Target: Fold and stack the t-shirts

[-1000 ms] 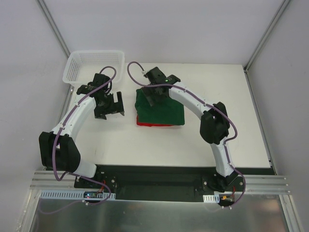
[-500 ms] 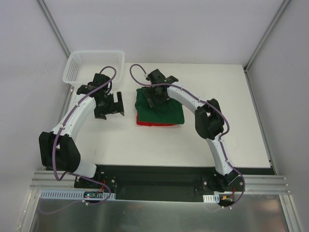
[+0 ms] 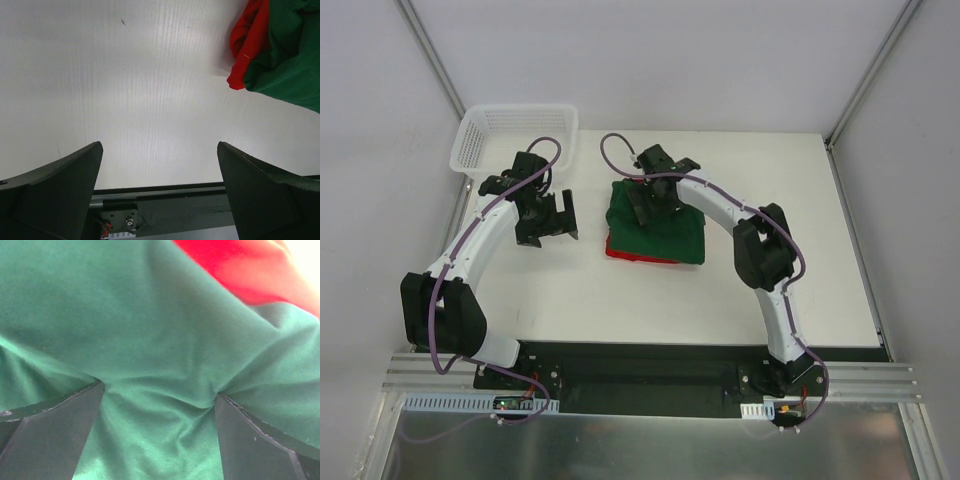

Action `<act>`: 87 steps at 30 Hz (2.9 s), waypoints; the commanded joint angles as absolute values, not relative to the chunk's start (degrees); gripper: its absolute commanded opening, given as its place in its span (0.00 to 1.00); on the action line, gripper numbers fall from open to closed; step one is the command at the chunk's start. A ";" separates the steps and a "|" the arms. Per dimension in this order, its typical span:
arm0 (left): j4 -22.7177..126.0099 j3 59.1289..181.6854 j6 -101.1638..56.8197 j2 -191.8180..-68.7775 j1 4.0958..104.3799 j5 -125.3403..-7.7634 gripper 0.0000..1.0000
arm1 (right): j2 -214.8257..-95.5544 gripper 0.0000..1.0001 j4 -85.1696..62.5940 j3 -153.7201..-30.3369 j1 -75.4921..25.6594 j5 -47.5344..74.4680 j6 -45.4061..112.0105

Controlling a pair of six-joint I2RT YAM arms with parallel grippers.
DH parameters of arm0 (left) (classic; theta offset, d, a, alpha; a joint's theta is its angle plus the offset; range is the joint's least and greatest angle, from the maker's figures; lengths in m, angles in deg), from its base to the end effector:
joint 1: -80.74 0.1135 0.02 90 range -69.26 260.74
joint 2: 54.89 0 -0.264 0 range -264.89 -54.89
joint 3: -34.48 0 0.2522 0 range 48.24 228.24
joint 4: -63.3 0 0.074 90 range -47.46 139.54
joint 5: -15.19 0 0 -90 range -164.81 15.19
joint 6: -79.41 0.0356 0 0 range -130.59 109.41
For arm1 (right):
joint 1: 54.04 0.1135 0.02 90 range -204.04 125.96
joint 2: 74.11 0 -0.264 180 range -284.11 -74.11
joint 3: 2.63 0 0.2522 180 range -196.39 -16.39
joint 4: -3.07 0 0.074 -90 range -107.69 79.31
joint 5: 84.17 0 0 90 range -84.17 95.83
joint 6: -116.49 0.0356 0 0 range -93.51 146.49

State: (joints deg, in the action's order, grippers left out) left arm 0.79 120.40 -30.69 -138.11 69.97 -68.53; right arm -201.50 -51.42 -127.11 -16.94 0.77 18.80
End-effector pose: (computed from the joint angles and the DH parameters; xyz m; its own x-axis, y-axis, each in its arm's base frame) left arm 0.2898 -0.0591 0.2930 -0.8798 -0.1804 -0.4397 -0.0666 0.9629 -0.2616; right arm 0.3936 0.2938 0.2182 -0.5906 -0.6138 -0.5240 -0.6478 0.7477 -0.1457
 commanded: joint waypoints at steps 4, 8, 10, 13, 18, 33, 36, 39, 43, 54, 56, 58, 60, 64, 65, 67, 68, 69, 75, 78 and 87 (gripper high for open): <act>0.59 121.36 -30.11 -136.80 70.28 -66.38 0.99 | -195.58 0.96 -64.48 -116.61 -18.36 -3.05 20.16; 0.59 121.63 -30.19 -136.54 70.28 -65.85 0.99 | -192.50 0.96 -66.49 -112.12 -18.27 -3.58 19.37; 0.68 121.71 -30.19 -136.63 70.28 -65.76 0.99 | -190.75 0.96 -67.38 -110.88 -18.36 -3.93 19.28; 0.85 121.63 -30.02 -136.54 70.19 -65.50 0.99 | -188.29 0.96 -68.17 -108.33 -18.36 -2.70 18.32; 0.85 121.63 -29.75 -136.37 70.10 -65.41 0.99 | -183.45 0.96 -69.14 -102.73 -18.36 -3.75 15.94; 1.29 121.36 -29.93 -136.89 69.84 -65.06 0.99 | -168.42 0.96 -62.55 -88.29 -20.12 3.19 13.83; 1.29 121.54 -30.02 -137.07 69.66 -64.79 0.99 | -167.19 0.96 -62.98 -91.26 -19.59 0.83 16.02; 1.29 121.54 -30.02 -136.98 69.49 -65.06 0.99 | -167.27 0.96 -67.10 -98.55 -15.13 -9.17 16.73; 1.29 121.36 -30.02 -136.89 69.31 -64.97 0.99 | -170.08 0.96 -72.64 -109.54 -10.46 -18.42 19.01; 1.38 121.01 -29.40 -136.02 68.96 -64.62 0.99 | -157.89 0.96 -52.45 -91.30 -8.69 -22.20 54.59; 1.29 120.75 -29.40 -135.93 68.87 -64.44 0.99 | -156.73 0.96 -49.90 -87.34 -8.60 -24.14 58.74; 1.29 120.57 -29.23 -135.84 68.70 -64.27 0.99 | -156.03 0.96 -49.45 -86.10 -8.43 -25.89 60.31; 1.38 120.48 -29.23 -135.84 68.43 -64.35 0.99 | -155.50 0.96 -47.97 -83.29 -8.25 -28.18 62.16; 1.38 120.22 -29.31 -135.93 67.56 -64.35 0.99 | -155.23 0.96 -43.57 -77.75 -8.08 -30.82 67.61; 1.47 120.22 -29.31 -135.93 67.21 -64.35 0.99 | -155.49 0.96 -42.43 -76.79 -7.99 -31.09 68.93; 1.47 119.96 -29.23 -135.84 66.94 -64.53 0.99 | -156.19 0.96 -41.37 -75.20 -7.46 -32.66 69.99; 1.47 119.78 -29.23 -135.58 66.85 -64.70 0.99 | -157.68 0.96 -41.37 -75.11 -7.11 -33.02 69.99; 1.55 119.69 -29.05 -135.49 66.76 -64.79 0.99 | -158.39 0.96 -41.80 -75.28 -6.94 -32.85 70.25; 1.55 118.02 -29.05 -134.61 66.76 -65.85 0.99 | -160.76 0.96 -43.56 -74.76 -5.88 -31.97 69.82; 1.47 117.94 -29.05 -134.35 66.76 -66.11 0.99 | -161.64 0.96 -43.30 -72.39 -5.79 -31.27 70.43; 1.55 118.20 -29.31 -133.99 66.76 -66.11 0.99 | -167.53 0.96 -40.92 -73.07 -10.78 -23.54 52.17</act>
